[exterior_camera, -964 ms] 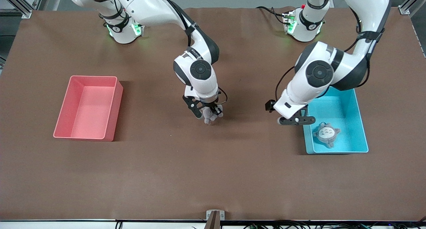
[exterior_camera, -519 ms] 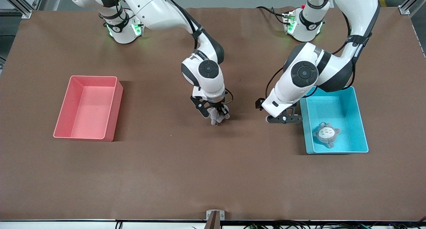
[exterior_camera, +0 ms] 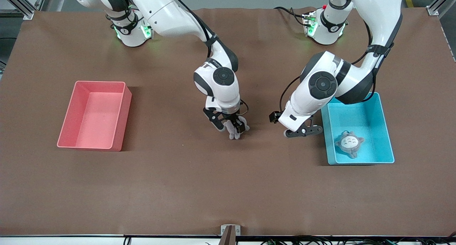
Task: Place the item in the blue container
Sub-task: 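Hand the face plush from the right gripper to the left gripper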
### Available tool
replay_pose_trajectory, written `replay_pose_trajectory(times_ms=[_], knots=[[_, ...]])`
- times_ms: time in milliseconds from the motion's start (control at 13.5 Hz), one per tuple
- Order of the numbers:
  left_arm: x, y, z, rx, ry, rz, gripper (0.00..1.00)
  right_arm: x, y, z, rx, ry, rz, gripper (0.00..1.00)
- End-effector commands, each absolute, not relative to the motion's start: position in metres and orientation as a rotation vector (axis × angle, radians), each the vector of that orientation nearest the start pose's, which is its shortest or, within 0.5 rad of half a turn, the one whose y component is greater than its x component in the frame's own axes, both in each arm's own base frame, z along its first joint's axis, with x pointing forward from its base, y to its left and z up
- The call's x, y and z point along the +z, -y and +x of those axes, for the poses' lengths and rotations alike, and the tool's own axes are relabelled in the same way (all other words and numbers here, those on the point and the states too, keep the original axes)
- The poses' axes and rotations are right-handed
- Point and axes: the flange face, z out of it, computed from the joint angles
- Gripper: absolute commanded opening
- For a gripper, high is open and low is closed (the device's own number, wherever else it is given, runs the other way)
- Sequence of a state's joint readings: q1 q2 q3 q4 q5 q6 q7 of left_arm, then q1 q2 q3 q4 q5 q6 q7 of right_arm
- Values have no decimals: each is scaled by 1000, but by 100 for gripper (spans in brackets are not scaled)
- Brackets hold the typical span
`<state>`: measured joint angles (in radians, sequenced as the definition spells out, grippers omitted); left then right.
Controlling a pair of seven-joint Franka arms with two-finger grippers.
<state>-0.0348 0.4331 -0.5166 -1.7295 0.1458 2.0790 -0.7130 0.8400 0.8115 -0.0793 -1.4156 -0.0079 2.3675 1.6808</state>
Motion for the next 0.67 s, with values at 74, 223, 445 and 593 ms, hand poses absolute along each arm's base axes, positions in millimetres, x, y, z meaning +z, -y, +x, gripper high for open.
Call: replay_pose_trajectory(times_ms=[74, 223, 445, 593], knots=[[348, 317, 579, 70, 213, -3200, 100, 286, -483, 562, -102, -1185, -2919, 100], [346, 328, 576, 58, 195, -3215, 100, 328, -441, 583, -69, -1048, -2998, 100], [330, 357, 566, 24, 110, -3234, 100, 372, -345, 611, 31, -736, -3145, 100], [311, 387, 555, 29, 201, -3255, 100, 390, -272, 623, 76, -507, -3187, 100]])
